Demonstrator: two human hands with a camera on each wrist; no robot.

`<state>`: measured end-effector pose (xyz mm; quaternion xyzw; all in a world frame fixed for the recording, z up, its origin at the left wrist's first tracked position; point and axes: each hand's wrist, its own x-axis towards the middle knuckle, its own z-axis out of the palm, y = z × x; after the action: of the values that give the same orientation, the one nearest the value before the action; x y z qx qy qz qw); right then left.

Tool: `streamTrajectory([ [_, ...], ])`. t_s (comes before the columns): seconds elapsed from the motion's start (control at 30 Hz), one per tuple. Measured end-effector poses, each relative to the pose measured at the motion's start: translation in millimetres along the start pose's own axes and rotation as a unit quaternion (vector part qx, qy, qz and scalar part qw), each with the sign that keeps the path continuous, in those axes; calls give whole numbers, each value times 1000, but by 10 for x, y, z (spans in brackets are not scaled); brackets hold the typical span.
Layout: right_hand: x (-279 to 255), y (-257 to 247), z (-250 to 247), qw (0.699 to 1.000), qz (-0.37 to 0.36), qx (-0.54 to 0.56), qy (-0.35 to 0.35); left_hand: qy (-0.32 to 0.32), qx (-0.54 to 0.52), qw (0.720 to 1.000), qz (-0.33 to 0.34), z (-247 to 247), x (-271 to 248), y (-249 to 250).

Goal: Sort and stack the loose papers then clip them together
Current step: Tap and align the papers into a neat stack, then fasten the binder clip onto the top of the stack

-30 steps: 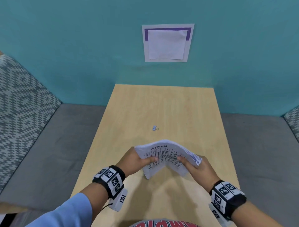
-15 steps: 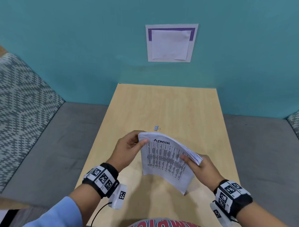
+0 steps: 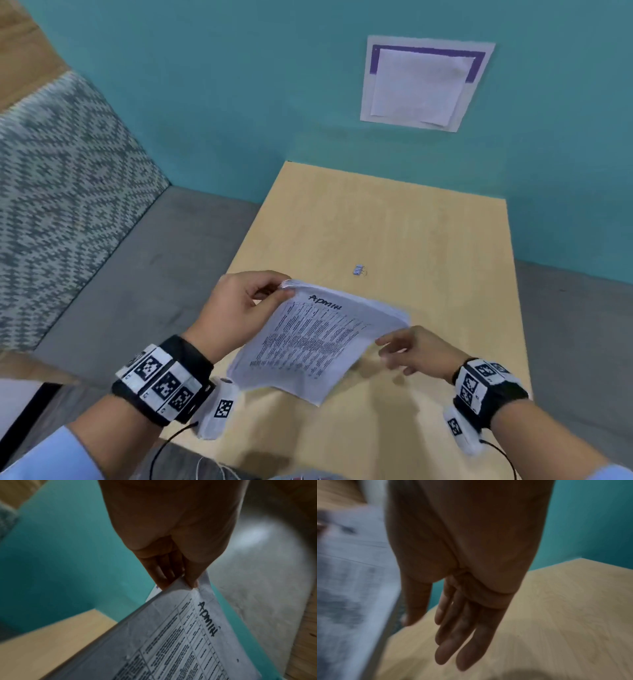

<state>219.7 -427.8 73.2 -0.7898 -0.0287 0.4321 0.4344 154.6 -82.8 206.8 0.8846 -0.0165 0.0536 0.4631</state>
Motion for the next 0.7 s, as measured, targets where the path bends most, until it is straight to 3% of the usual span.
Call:
streamTrajectory([
  [0.17, 917, -134, -287, 969, 65, 100, 219, 12, 154, 987, 50, -587, -239, 86],
  [0.33, 1707, -449, -158, 944, 78, 83, 309, 17, 175, 984, 25, -980, -332, -92],
  [0.53, 2267, -598, -153, 934, 118, 17, 337, 16, 169, 985, 7, -1141, -225, -258],
  [0.7, 2344, -531, -172, 924, 156, 27, 349, -1, 178, 984, 11, -1159, -87, -292],
])
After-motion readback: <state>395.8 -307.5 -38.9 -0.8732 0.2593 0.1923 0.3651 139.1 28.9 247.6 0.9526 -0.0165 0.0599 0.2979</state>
